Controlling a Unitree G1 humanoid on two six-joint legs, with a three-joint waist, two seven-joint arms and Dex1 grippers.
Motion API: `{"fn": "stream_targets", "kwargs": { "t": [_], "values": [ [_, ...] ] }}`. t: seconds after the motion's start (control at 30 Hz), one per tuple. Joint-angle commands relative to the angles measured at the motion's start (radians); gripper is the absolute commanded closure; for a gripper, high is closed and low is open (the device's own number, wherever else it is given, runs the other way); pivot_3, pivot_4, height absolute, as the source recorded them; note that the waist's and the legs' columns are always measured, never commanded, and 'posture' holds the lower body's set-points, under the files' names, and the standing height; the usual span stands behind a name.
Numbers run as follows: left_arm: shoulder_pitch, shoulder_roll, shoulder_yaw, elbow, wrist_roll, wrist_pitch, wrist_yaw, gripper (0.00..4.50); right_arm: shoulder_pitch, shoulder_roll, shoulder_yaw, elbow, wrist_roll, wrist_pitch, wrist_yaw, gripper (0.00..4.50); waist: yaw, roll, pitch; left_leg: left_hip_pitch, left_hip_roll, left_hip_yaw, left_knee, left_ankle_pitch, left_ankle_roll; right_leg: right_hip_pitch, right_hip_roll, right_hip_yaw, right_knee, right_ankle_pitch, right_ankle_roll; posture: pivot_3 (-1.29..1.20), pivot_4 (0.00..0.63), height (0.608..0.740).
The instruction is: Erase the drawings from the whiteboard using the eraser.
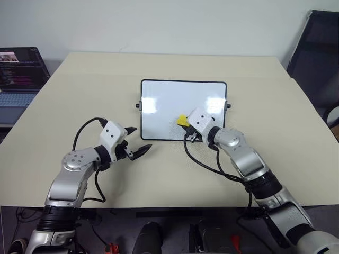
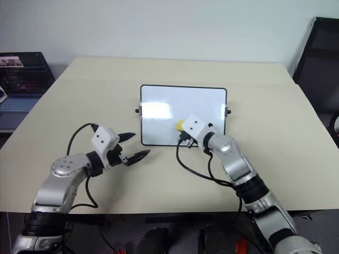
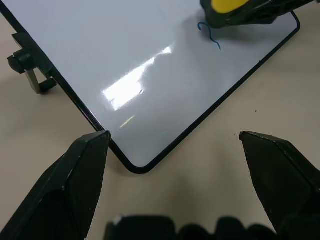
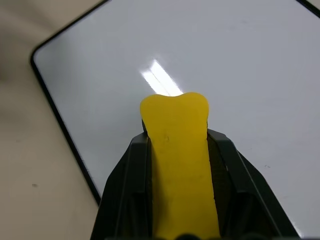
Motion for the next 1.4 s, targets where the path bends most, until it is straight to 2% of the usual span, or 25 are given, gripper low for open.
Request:
{"fn": "stream_targets", "kwargs": {
  "t": [0.03, 0.17, 0.4, 0.57, 0.93, 1.2, 1.4],
  "values": [
    [-0.017, 0.005, 0.0, -0.033, 0.0, -0.012, -0.002, 0.0, -0.05, 0.014, -0.016, 0.046, -0.024, -0.047, -0.012, 3.4, 0.0, 0.0, 0.0, 0.0, 0.0, 0.0, 0.0, 0.0, 0.0, 0.0, 0.0, 0.0, 0.0, 0.0, 0.0, 0.0, 0.15, 0.74],
    [-0.012, 0.006, -0.007, -0.057, 0.002, -0.001, 0.005, 0.0, -0.075, 0.012, -0.009, 0.101, -0.024, -0.007, 0.036, 3.4, -0.002, 0.0, 0.0, 0.0, 0.001, -0.001, 0.0, 0.0, 0.0, 0.0, 0.0, 0.0, 0.001, 0.0, 0.0, 0.0, 0.15, 0.74],
    [-0.012, 0.001, -0.016, -0.094, -0.004, 0.031, 0.016, 0.0, -0.024, -0.036, 0.046, 0.019, -0.033, 0.058, 0.178, 3.4, -0.002, 0.0, 0.0, 0.001, 0.001, -0.001, 0.001, 0.0, 0.0, 0.0, 0.0, 0.0, 0.003, 0.0, 0.0, 0.0, 0.15, 0.74],
    [-0.018, -0.011, -0.03, -0.123, -0.009, 0.06, 0.021, 0.0, -0.097, 0.005, -0.03, 0.111, -0.083, 0.004, 0.004, 3.4, -0.003, 0.0, 0.0, 0.002, 0.001, 0.0, 0.001, 0.0, 0.0, 0.0, 0.0, 0.0, 0.005, 0.0, 0.0, 0.0, 0.15, 0.74],
    [-0.025, -0.022, -0.037, -0.151, -0.011, 0.098, 0.027, 0.0, -0.041, -0.044, 0.064, 0.044, -0.085, 0.052, 0.198, 3.4, -0.005, 0.0, 0.0, 0.003, 0.001, 0.0, 0.002, 0.0, 0.0, 0.001, 0.0, 0.001, 0.006, 0.0, 0.0, 0.0, 0.15, 0.74],
    [-0.023, -0.026, -0.044, -0.156, -0.015, 0.102, 0.032, 0.0, -0.138, 0.022, 0.011, 0.17, -0.12, -0.07, 0.029, 3.4, -0.008, 0.0, 0.0, 0.006, 0.001, 0.001, 0.002, 0.001, 0.0, 0.001, 0.001, 0.002, 0.009, 0.0, 0.0, 0.0, 0.15, 0.74],
    [-0.015, -0.027, -0.044, -0.166, -0.016, 0.105, 0.036, 0.0, -0.148, 0.031, 0.026, 0.201, -0.13, -0.069, 0.052, 3.4, -0.008, 0.0, 0.0, 0.005, 0.001, 0.001, 0.001, 0.0, 0.0, 0.001, 0.001, 0.002, 0.008, 0.0, 0.0, 0.0, 0.15, 0.74]
  ]
}}
